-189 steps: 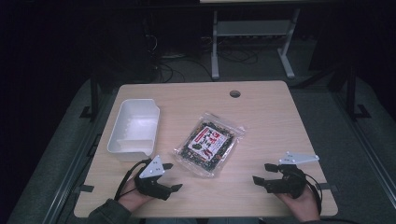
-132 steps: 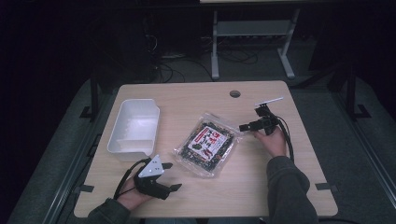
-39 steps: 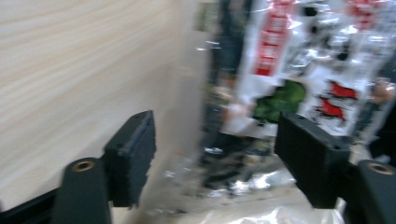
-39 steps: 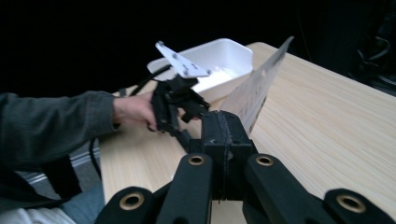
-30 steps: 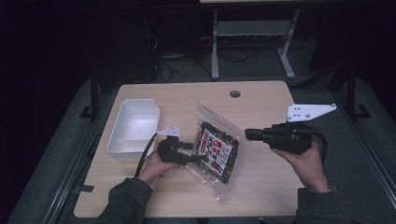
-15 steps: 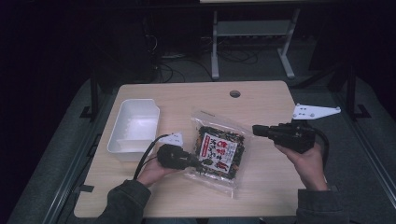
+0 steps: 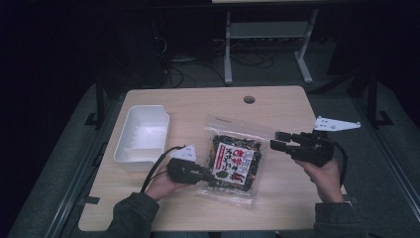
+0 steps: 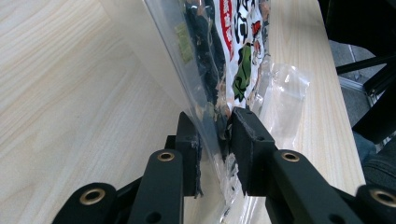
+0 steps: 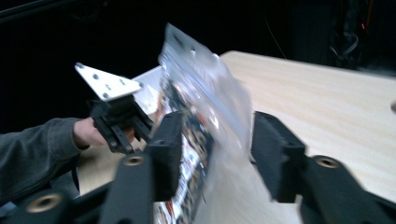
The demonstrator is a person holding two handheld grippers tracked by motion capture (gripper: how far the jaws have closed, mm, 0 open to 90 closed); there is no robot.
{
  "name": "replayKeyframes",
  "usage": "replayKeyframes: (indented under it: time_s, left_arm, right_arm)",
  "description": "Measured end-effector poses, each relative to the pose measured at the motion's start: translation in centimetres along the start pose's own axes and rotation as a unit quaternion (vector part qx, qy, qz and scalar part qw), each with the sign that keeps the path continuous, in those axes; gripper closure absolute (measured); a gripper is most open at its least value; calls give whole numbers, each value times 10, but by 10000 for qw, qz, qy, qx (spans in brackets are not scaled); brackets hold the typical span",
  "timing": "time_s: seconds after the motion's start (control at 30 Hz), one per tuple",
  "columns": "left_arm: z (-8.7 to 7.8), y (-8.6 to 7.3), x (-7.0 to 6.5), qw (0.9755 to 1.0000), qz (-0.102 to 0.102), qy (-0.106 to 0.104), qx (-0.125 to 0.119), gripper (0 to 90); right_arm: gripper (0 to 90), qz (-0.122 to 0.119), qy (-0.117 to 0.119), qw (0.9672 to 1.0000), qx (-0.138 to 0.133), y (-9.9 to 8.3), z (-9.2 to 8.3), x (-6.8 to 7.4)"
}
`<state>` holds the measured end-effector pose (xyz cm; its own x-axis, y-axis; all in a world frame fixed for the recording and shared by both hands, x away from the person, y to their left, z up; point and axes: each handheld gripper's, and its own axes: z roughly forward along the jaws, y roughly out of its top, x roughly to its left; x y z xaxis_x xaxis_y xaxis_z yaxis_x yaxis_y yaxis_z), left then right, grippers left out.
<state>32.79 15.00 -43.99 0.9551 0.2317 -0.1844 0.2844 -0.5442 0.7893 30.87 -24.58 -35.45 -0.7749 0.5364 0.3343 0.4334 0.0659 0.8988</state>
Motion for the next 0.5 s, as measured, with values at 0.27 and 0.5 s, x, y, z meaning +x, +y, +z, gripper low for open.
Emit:
replayKeyframes:
  time_s: [0.27, 0.5]
  left_arm:
    - [0, 0, -1, 10000, 16, 23, -6, 727]
    - [-1, -1, -2, 10000, 32, 44, -26, 727]
  right_arm:
    - [386, 381, 330, 9983, 300, -23, 25, -10]
    - [387, 185, 497, 9976, 456, -28, 42, -4]
